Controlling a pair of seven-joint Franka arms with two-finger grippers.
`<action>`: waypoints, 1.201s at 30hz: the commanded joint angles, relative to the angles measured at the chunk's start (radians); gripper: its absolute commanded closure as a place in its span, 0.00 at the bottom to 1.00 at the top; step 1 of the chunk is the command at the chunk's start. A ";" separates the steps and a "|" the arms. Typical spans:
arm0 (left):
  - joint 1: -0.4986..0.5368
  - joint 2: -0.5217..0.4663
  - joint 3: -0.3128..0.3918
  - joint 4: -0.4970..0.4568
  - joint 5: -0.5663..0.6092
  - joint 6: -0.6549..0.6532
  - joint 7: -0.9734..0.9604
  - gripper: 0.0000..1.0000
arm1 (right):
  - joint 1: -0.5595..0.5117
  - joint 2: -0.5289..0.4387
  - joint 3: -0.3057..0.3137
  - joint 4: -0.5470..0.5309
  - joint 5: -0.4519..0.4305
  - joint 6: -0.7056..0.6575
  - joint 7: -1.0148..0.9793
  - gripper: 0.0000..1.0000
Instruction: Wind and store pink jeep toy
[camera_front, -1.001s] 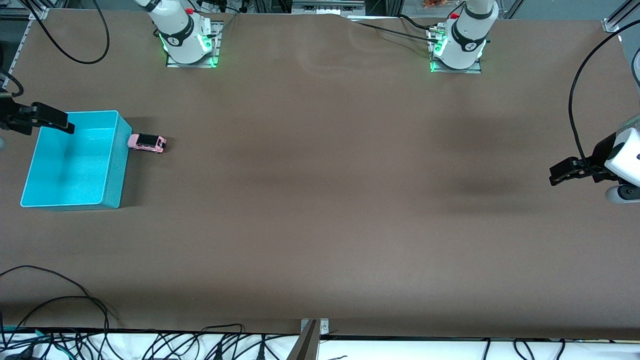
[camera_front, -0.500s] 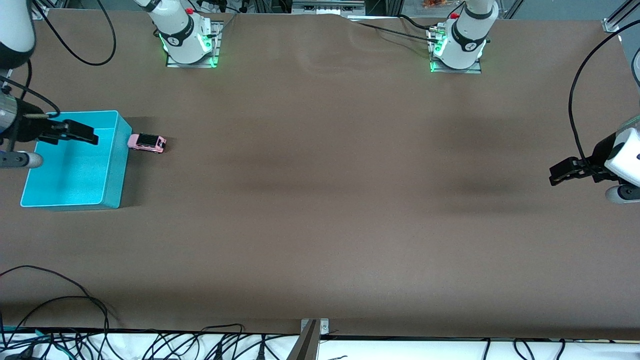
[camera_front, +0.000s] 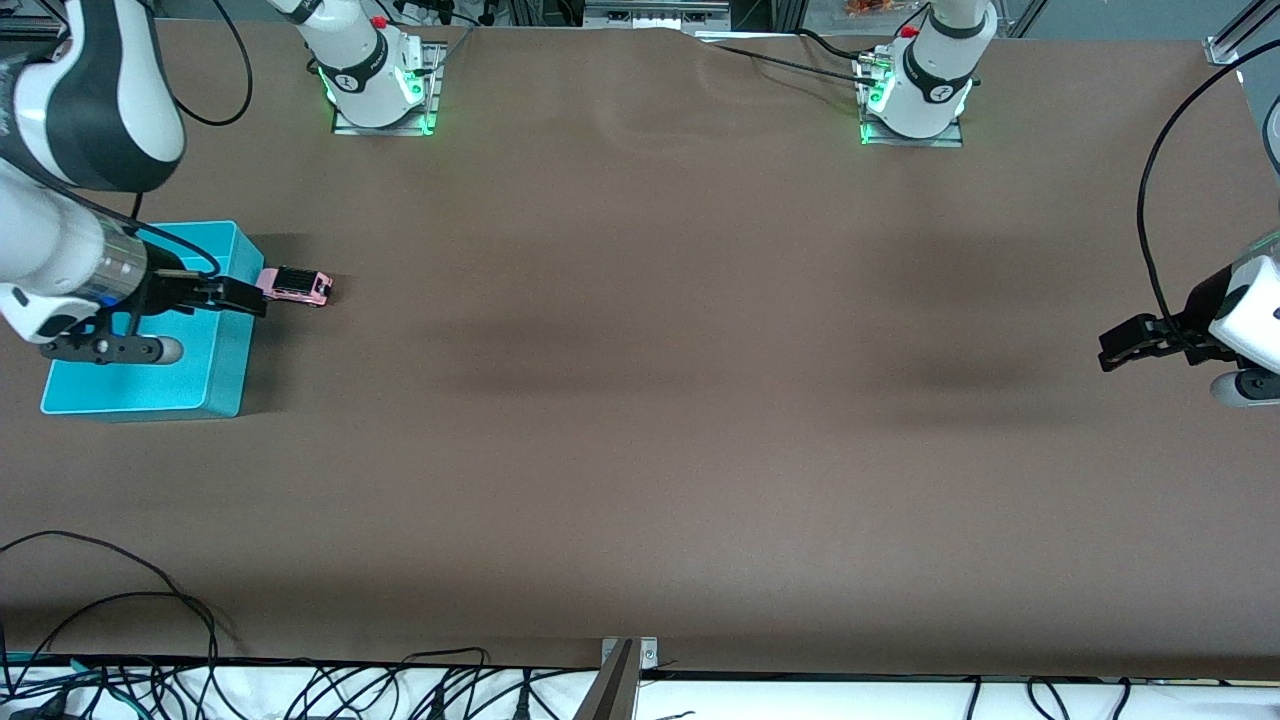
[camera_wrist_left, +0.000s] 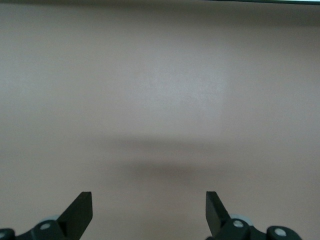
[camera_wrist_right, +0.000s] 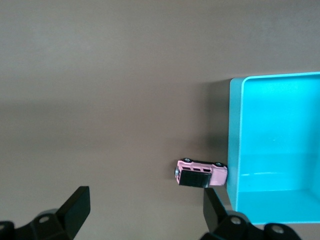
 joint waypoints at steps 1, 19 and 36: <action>0.007 -0.027 -0.001 -0.023 -0.024 -0.002 0.021 0.00 | -0.004 -0.072 0.009 -0.149 -0.019 0.098 0.017 0.00; 0.007 -0.025 -0.001 -0.024 -0.024 -0.002 0.021 0.00 | -0.034 -0.117 0.007 -0.501 -0.015 0.332 0.020 0.00; 0.007 -0.025 -0.001 -0.024 -0.024 -0.004 0.021 0.00 | -0.074 -0.120 0.007 -0.671 -0.047 0.443 0.244 0.00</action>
